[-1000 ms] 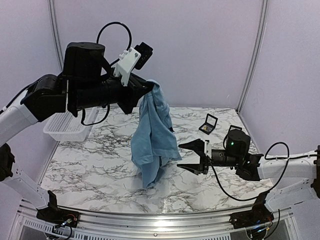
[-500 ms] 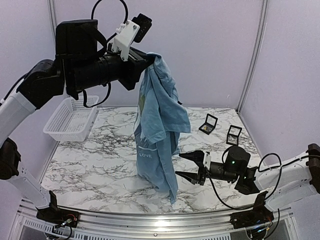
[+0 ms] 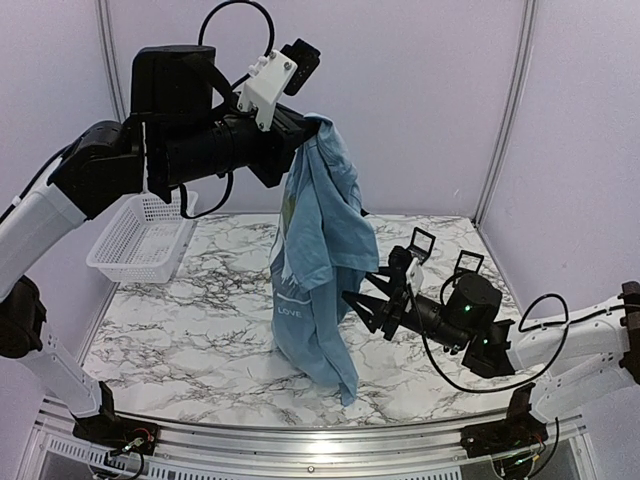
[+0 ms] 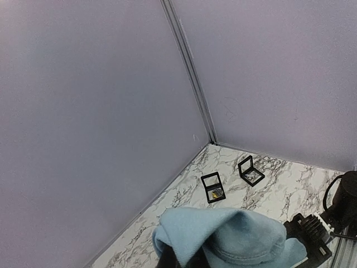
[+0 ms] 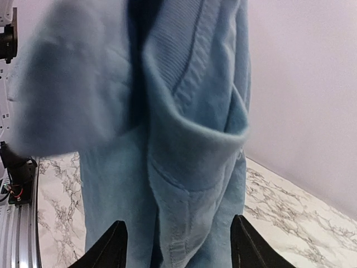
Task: Pin the brooch onto the clothing
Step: Pick up the crumped clothing from the center of the board.
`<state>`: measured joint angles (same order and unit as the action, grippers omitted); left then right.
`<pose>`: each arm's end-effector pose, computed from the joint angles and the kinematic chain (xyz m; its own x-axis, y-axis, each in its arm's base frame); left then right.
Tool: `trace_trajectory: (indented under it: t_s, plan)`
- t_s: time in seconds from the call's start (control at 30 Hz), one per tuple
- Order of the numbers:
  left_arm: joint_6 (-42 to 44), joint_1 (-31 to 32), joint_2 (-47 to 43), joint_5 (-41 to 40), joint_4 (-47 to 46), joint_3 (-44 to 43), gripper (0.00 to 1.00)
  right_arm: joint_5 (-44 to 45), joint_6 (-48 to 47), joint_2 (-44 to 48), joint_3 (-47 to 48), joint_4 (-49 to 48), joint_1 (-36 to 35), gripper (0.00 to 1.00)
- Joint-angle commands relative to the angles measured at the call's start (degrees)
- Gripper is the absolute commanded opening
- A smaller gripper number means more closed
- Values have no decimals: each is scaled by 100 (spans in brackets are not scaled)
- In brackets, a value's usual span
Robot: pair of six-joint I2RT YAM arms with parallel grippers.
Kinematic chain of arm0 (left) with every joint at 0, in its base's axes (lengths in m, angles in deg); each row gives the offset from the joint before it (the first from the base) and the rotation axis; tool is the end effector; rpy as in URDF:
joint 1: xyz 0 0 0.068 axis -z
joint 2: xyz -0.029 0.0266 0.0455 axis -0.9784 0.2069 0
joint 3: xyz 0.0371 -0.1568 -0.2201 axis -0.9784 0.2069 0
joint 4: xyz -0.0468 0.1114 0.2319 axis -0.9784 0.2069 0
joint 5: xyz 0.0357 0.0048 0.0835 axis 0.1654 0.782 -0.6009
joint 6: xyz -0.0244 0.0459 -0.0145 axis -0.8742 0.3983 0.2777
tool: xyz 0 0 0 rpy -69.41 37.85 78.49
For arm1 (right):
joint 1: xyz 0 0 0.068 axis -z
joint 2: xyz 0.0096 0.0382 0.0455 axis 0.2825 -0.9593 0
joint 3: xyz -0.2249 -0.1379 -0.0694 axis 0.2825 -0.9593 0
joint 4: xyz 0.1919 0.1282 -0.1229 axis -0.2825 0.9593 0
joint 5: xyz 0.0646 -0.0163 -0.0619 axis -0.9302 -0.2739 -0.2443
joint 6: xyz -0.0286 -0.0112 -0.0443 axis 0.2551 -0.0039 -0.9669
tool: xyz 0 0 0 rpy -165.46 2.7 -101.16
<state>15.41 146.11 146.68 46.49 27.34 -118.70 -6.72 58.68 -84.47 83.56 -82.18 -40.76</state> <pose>0.1341 -0.2953 0.5314 0.1850 0.2348 -0.9543 0.6811 0.6694 0.2967 0.1363 0.2141 0.2443 0.1103 0.0442 -0.9929 -0.8563 0.5113 -0.0724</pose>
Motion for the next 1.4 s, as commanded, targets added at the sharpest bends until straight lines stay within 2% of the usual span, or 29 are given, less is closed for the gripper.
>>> trace_trajectory:
  t_s: [0.0, 0.1, 0.27, 0.4, 0.6, 0.7, 0.73, 0.9, 1.07, 1.37]
  plan:
    - [82, 24, -43, -33, -307, -146, 0, 599, 508, -91, -40, 256, -31, 59]
    - [99, 24, -38, -19, -312, -138, 0, 685, 563, -152, -88, 213, -31, 59]
    - [77, 25, -73, 46, -337, -98, 0, 714, 523, -524, 220, 315, -31, 42]
    - [68, 25, -110, 48, -346, -30, 0, 723, 515, -701, 367, 409, -31, 37]
    - [67, 29, -190, 25, -380, 88, 0, 587, 540, -762, 530, 388, -24, 23]
    - [70, 25, -227, 11, -389, 129, 0, 487, 557, -827, 663, 522, -19, 4]
    - [75, 25, -243, -8, -399, 151, 0, 480, 568, -836, 693, 576, -22, 0]
    - [69, 24, -452, -76, -430, 389, 0, 484, 729, -628, 649, 839, 115, 0]
    - [56, 16, -826, -654, -474, 960, 0, 441, 837, 206, 496, 1460, 616, 0]
    - [-475, -123, -1251, -946, -457, 2359, 0, 585, -178, 1554, 819, 3201, 898, 0]
